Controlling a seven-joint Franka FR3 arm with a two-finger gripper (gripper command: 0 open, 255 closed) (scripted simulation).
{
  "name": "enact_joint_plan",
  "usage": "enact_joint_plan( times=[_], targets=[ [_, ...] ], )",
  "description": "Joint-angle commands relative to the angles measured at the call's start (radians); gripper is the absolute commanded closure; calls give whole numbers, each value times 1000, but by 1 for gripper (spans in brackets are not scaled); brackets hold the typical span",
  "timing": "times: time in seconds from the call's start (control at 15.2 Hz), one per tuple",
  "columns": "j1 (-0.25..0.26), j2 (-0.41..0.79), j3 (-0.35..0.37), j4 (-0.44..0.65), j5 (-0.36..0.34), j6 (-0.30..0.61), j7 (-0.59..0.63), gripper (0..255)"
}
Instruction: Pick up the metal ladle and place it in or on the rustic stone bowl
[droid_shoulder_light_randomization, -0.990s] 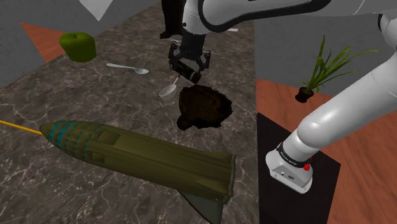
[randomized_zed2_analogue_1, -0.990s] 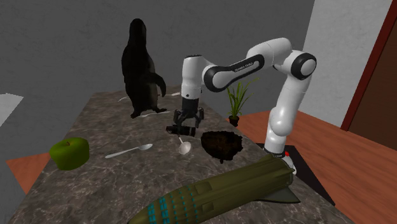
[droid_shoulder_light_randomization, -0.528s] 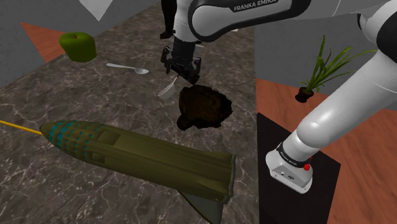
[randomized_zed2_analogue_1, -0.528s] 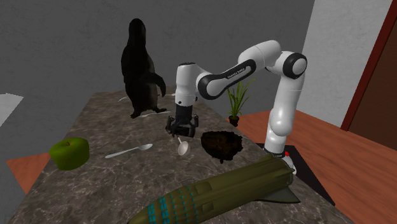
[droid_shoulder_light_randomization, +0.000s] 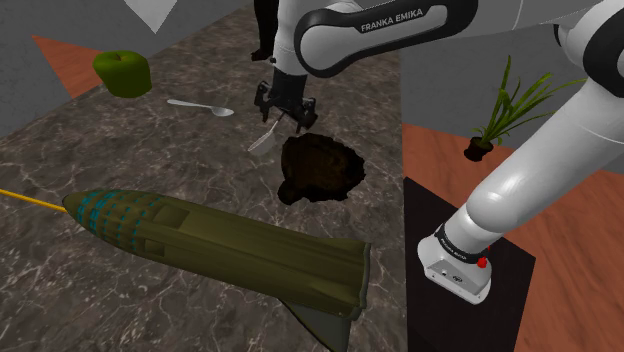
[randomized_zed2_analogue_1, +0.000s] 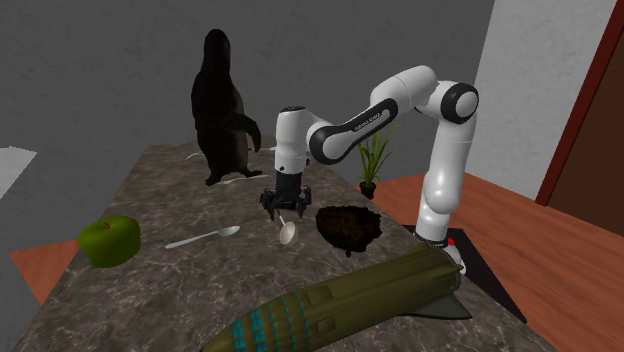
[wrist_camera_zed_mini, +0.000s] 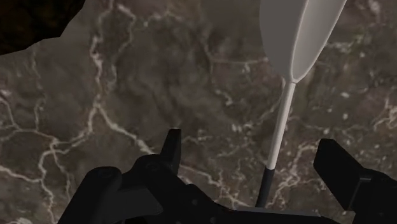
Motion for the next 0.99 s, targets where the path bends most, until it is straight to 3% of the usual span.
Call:
enact_joint_plan(
  times=[0.0,0.07,0.13,0.73,0.92],
  targets=[
    [0,0,0,0,0,0,0,0],
    [0,0,0,0,0,0,0,0],
    [0,0,0,0,0,0,0,255],
    [0,0,0,0,0,0,0,255],
    [-1,-13,-2,29,7,-39,-4,255]
  ],
)
